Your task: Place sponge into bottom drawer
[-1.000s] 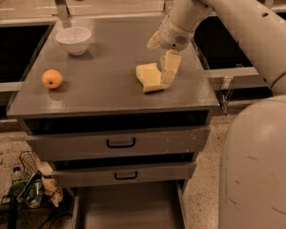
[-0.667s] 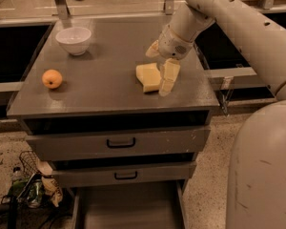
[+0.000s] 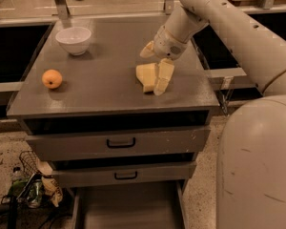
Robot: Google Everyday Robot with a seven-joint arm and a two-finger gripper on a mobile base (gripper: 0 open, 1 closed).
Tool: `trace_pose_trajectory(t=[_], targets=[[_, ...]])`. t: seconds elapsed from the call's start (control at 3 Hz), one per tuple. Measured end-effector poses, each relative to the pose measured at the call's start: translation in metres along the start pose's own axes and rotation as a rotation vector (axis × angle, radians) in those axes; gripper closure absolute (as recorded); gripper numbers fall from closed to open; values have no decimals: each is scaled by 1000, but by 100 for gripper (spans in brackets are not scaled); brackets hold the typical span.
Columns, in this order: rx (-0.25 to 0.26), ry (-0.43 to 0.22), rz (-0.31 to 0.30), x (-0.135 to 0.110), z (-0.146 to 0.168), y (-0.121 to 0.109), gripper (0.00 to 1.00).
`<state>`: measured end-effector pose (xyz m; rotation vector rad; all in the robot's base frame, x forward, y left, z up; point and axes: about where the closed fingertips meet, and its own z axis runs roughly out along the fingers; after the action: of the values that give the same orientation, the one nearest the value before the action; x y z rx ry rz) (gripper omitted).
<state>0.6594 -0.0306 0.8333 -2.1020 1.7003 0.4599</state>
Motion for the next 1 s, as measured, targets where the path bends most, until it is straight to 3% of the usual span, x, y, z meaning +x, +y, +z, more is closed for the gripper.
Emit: trace_pose_trajectory(t=[1.0], targets=[[-23, -42, -10, -7, 12, 9, 0]])
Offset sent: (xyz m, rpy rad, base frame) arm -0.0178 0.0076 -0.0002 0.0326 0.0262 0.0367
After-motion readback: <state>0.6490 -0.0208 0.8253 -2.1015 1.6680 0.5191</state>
